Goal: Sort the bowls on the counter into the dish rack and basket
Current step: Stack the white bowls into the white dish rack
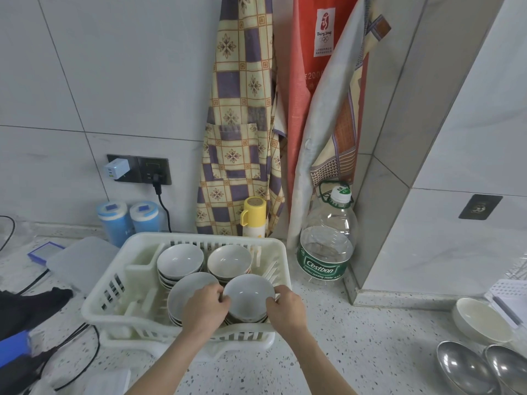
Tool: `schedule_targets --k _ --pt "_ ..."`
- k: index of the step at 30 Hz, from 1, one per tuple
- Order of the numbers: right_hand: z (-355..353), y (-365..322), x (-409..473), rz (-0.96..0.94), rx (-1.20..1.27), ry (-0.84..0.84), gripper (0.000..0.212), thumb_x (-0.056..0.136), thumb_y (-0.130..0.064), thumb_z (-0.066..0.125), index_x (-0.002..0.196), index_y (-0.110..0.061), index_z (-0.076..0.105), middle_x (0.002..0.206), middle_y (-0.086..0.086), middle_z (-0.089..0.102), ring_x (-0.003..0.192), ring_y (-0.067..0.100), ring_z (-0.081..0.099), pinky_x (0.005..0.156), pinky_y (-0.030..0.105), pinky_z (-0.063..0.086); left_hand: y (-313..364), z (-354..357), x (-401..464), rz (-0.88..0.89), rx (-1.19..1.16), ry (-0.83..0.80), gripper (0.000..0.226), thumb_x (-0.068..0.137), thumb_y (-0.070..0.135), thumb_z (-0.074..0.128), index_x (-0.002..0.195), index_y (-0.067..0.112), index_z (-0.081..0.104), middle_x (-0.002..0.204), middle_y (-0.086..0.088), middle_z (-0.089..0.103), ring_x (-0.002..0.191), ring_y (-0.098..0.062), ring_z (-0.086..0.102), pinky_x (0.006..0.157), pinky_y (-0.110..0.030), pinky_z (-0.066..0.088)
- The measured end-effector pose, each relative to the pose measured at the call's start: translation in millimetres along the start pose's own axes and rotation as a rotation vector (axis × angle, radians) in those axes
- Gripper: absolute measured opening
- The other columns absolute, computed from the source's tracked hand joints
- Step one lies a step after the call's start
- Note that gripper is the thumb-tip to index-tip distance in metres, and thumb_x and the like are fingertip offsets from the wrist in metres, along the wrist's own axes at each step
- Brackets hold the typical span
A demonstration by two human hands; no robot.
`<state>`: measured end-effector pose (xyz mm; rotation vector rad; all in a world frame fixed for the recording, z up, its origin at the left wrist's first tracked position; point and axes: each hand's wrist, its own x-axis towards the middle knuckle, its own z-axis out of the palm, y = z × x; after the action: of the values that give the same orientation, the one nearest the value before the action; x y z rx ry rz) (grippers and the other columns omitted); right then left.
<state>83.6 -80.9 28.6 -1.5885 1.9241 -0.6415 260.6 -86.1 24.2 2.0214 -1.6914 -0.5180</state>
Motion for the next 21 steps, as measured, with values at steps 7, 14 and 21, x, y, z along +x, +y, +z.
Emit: schedule_targets --k 7,14,21 --pt "-1 -1 2 -0.001 -0.051 -0.023 0.032 0.089 -0.019 0.048 0.118 -0.013 0.061 0.085 -0.001 0.059 0.074 0.018 0.056 0.057 0.024 0.04 -6 6 1 0.056 0.068 0.012 0.015 0.092 0.036 0.054 0.089 0.022 0.057 0.076 -0.001 0.067 0.071 -0.014 0.063 0.05 -0.025 0.034" --pt "-1 0 3 -0.003 -0.038 -0.031 0.033 0.089 -0.017 0.048 0.118 -0.011 0.061 0.091 0.003 0.065 0.073 0.018 0.056 0.054 0.024 0.039 -11 5 -9 0.107 0.003 -0.045 0.03 0.082 0.058 0.061 0.098 0.033 0.058 0.068 0.013 0.062 0.064 -0.001 0.058 0.05 -0.021 0.037" --pt "0 0 4 0.0 -0.09 -0.045 0.03 0.088 -0.017 0.047 0.114 -0.011 0.062 0.097 0.006 0.068 0.075 0.02 0.055 0.058 0.025 0.041 -11 -2 -15 0.136 -0.043 -0.122 0.045 0.066 0.072 0.062 0.102 0.046 0.056 0.066 0.017 0.061 0.065 0.003 0.058 0.049 -0.018 0.035"
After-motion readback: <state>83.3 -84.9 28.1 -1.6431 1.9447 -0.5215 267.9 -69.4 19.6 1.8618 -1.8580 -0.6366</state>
